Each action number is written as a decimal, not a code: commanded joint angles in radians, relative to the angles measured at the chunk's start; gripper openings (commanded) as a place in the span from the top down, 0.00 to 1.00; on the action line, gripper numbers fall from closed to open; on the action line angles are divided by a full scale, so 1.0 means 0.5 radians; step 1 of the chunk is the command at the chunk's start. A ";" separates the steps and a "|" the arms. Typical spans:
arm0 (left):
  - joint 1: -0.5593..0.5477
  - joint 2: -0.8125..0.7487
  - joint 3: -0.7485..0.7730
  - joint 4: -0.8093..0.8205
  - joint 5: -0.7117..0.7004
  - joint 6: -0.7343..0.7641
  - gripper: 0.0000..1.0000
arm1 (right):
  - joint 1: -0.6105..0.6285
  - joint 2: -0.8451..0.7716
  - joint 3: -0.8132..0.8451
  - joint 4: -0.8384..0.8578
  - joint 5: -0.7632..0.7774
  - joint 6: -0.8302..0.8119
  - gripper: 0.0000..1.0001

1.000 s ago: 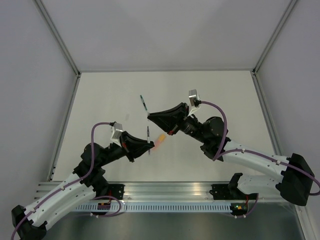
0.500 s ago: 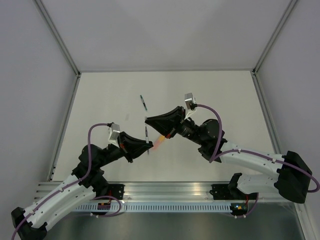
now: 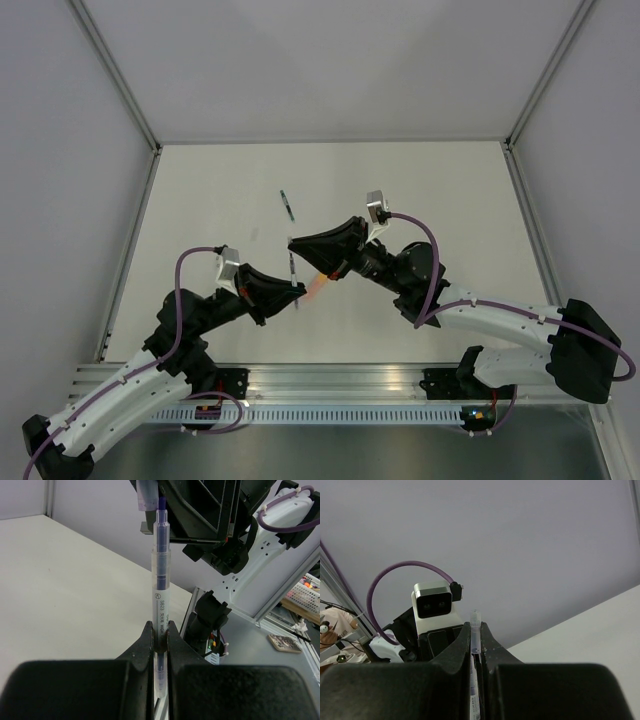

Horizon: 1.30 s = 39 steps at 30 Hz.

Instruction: Insert the pens into the pen caps

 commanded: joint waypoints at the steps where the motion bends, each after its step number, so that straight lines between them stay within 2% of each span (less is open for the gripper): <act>1: -0.005 -0.009 -0.007 0.007 -0.064 0.034 0.98 | 0.029 0.003 -0.004 0.130 -0.004 -0.003 1.00; 18: -0.005 -0.006 -0.007 0.001 -0.071 0.044 0.98 | 0.026 -0.039 0.137 -0.021 0.005 -0.058 1.00; 39: -0.005 0.006 -0.001 -0.030 -0.129 0.059 0.98 | 0.026 -0.092 0.131 -0.103 0.002 -0.104 1.00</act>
